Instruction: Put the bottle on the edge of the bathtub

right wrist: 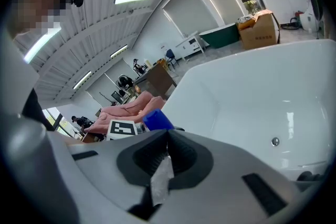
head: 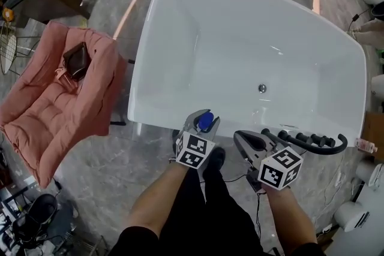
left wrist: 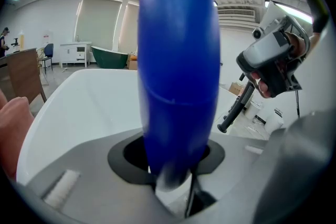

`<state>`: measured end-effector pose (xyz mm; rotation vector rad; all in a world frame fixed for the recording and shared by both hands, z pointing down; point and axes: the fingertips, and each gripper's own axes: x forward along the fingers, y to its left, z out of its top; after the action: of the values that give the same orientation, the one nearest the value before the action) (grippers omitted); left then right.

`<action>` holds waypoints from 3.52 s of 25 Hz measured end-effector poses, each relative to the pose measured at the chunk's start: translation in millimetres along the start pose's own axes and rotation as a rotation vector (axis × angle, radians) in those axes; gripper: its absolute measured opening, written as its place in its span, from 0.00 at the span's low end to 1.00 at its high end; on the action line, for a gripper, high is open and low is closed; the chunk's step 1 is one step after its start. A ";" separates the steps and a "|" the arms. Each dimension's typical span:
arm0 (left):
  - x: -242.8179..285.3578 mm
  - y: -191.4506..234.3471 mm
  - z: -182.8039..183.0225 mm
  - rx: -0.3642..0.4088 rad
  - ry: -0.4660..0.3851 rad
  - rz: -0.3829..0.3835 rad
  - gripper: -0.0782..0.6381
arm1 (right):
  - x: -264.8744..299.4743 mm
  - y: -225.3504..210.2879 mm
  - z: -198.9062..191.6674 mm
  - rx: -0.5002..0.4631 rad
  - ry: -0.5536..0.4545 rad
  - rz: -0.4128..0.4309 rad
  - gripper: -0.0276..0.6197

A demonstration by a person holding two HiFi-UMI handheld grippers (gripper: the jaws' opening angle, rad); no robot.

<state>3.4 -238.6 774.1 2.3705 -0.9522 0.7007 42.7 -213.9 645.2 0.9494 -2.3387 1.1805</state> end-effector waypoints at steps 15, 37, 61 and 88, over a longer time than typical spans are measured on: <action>8.8 -8.5 -18.4 0.069 -0.051 0.043 0.32 | 3.4 -16.0 -25.4 0.039 0.015 -0.020 0.06; 15.7 -25.7 -12.2 0.129 -0.136 0.120 0.32 | -36.2 -31.2 -67.6 0.046 0.055 -0.051 0.06; 9.8 -34.4 -22.6 0.119 -0.098 0.144 0.34 | -49.3 -25.9 -77.0 -0.015 0.087 0.001 0.06; -89.6 -78.4 64.0 0.152 -0.105 0.145 0.38 | -140.7 25.2 -20.3 -0.013 -0.078 -0.023 0.06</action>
<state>22.3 -184.1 651.8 2.5099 -1.1627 0.7330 125.6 -129.6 562.3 1.0327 -2.3857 1.1371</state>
